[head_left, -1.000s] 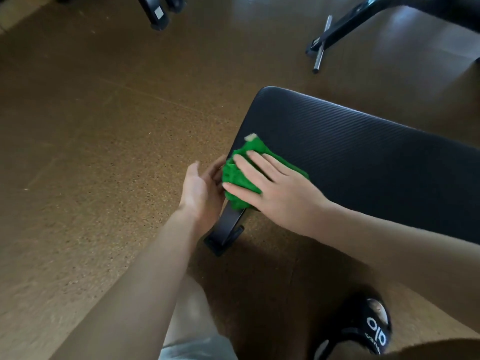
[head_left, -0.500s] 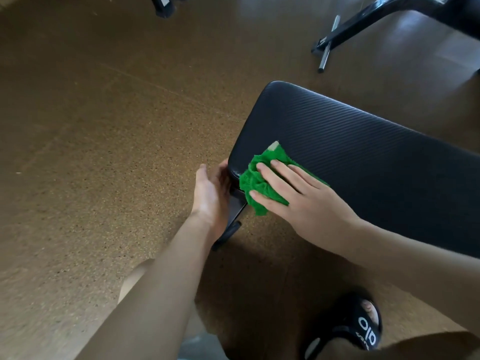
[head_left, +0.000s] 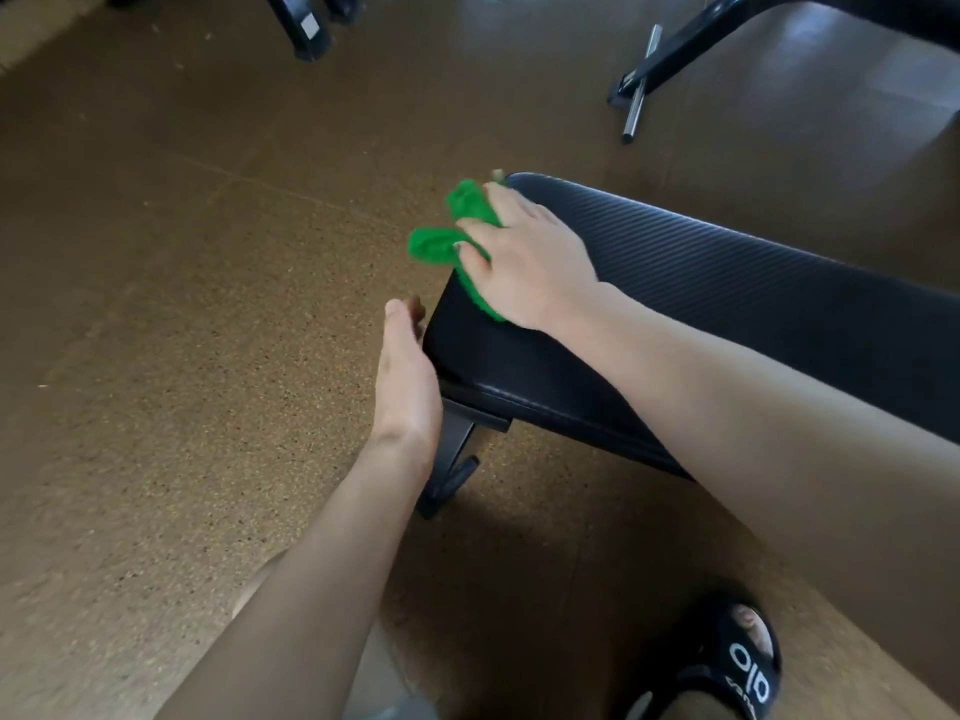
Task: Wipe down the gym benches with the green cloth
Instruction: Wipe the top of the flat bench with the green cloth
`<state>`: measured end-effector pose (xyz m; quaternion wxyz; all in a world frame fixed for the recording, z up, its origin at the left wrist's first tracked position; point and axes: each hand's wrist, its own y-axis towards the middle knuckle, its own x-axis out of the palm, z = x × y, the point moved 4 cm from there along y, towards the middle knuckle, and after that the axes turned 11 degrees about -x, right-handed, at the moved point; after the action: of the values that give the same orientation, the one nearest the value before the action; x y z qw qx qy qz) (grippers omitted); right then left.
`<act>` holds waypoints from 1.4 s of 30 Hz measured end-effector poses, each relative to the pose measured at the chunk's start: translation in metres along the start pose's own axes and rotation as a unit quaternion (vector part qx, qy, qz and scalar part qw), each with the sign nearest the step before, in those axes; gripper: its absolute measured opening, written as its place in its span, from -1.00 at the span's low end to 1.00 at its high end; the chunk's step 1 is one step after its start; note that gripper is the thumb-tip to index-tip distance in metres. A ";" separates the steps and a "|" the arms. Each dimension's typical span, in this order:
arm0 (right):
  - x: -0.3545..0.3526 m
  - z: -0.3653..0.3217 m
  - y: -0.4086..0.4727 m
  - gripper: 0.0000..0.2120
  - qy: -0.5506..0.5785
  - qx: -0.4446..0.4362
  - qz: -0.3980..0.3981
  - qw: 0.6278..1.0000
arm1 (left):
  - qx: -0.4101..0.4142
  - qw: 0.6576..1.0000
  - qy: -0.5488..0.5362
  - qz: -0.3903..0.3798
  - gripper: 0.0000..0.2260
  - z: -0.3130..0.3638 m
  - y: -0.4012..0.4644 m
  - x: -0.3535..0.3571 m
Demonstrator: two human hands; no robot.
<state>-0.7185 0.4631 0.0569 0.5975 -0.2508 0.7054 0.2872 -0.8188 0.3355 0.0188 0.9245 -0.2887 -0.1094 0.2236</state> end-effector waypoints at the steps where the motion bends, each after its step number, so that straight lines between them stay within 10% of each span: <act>1: -0.003 0.019 -0.009 -0.38 0.005 0.041 0.013 0.999 | 0.028 0.997 0.069 0.014 -0.46 0.007 -0.003 0.004; 7: -0.023 0.079 -0.108 -0.47 0.005 0.229 0.007 0.973 | 0.177 0.892 0.408 0.081 -0.49 0.013 -0.014 0.030; 11: -0.020 0.039 -0.116 -0.45 -0.006 0.268 -0.006 0.963 | 0.171 0.893 0.410 0.079 -0.47 0.011 -0.012 0.030; 18: -0.012 -0.034 -0.113 -0.43 0.000 0.044 0.003 0.999 | 0.191 0.881 0.426 0.081 -0.50 0.011 -0.011 0.027; 23: -0.032 0.032 -0.215 -0.45 -0.022 0.229 0.033 0.973 | 0.211 0.856 0.459 0.108 -0.48 0.006 -0.009 0.027; 27: -0.038 0.058 -0.237 -0.51 -0.010 0.400 0.031 0.916 | 0.220 0.869 0.429 0.114 -0.48 0.003 -0.008 0.029; 36: -0.014 -0.031 -0.187 -0.51 -0.020 0.094 0.005 0.995 | 0.216 0.889 0.395 0.084 -0.49 0.005 -0.010 0.025; 42: -0.031 0.032 -0.233 -0.55 -0.046 0.210 0.019 0.976 | 0.173 0.930 0.321 0.039 -0.50 0.006 -0.011 0.021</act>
<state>-0.5290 0.3209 0.0586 0.6628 -0.0927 0.7268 0.1547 -0.7983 0.3403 0.0317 0.9364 -0.1848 0.2447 0.1707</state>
